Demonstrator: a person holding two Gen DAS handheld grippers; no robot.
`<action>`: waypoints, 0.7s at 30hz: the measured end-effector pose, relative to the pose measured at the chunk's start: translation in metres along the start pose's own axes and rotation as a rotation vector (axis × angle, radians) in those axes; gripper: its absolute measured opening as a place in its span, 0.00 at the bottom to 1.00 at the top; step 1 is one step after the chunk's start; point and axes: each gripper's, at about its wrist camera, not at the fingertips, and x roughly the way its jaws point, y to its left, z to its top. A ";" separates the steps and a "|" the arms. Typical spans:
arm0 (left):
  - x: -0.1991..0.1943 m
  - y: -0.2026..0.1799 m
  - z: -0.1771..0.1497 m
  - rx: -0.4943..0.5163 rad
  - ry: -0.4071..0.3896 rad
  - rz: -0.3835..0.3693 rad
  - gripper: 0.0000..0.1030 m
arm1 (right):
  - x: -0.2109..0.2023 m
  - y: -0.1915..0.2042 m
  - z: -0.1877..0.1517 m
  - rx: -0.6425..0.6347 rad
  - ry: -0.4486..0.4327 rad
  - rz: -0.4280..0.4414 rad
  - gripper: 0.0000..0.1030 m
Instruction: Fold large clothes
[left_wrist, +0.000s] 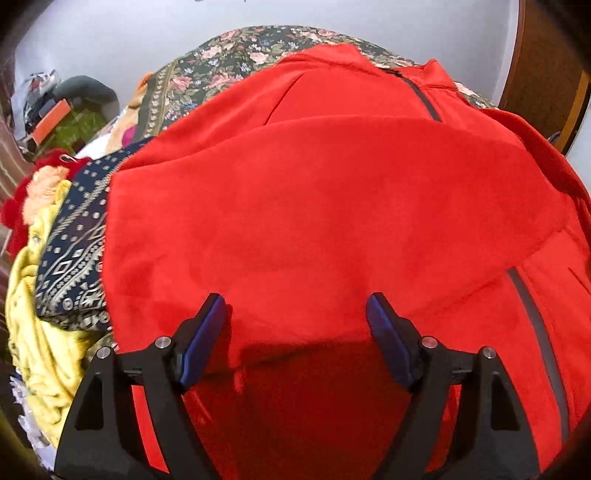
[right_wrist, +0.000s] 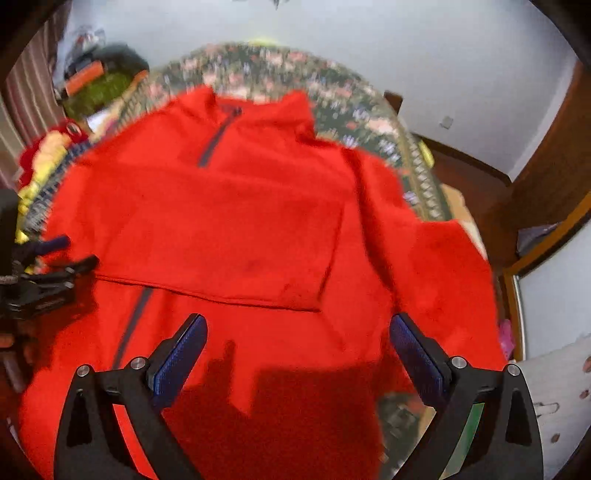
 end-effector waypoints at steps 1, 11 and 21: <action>-0.004 -0.002 -0.001 0.002 0.000 -0.007 0.76 | -0.011 -0.009 -0.003 0.014 -0.017 0.005 0.96; -0.041 -0.065 0.033 0.120 -0.062 -0.084 0.76 | -0.054 -0.108 -0.031 0.170 -0.083 -0.063 0.96; 0.001 -0.126 0.060 0.106 0.025 -0.179 0.79 | -0.009 -0.197 -0.071 0.364 -0.020 -0.004 0.96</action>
